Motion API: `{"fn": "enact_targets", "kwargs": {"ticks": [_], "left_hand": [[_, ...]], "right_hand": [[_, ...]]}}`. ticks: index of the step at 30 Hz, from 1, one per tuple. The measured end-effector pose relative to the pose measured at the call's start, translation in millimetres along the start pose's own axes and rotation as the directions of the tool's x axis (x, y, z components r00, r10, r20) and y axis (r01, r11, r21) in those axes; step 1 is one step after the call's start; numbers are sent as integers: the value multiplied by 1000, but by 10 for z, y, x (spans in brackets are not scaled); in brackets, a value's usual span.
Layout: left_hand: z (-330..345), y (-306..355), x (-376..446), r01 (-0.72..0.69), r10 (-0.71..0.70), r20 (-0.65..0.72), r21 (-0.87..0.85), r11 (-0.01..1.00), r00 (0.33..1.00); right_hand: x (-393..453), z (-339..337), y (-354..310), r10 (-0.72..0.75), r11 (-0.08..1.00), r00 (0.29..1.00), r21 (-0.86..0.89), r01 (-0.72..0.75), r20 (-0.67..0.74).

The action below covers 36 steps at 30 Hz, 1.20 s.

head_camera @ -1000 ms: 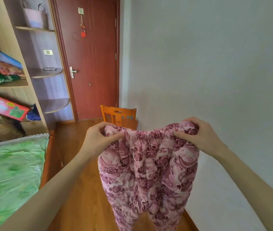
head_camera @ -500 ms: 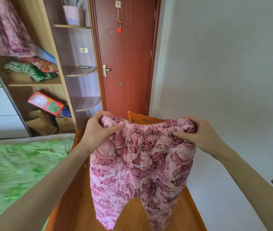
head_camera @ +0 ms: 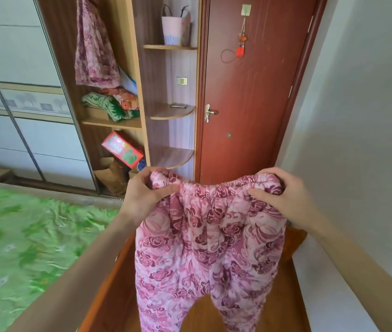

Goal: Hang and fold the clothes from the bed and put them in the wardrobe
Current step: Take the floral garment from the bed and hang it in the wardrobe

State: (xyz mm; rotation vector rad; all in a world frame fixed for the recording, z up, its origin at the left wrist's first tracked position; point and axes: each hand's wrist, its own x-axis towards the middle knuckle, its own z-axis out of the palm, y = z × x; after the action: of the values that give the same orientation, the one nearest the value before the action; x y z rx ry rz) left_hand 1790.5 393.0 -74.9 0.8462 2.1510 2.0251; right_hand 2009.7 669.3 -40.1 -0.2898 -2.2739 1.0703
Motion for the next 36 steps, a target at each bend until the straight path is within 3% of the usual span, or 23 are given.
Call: {"fn": "enact_targets", "kwargs": {"ticks": [11, 22, 36], "left_hand": [[-208, -542, 1647, -34, 40, -125, 53, 998, 991], [-560, -1113, 3703, -96, 160, -177, 328, 940, 971], [-611, -1924, 6029, -1, 97, -386, 241, 970, 917]], "right_hand": [[1993, 806, 521, -103, 985, 993, 136, 110, -56], [3967, 1656, 956, -151, 969, 986, 190, 161, -65], [6474, 2780, 1905, -131, 912, 991, 394, 117, 9]]}}
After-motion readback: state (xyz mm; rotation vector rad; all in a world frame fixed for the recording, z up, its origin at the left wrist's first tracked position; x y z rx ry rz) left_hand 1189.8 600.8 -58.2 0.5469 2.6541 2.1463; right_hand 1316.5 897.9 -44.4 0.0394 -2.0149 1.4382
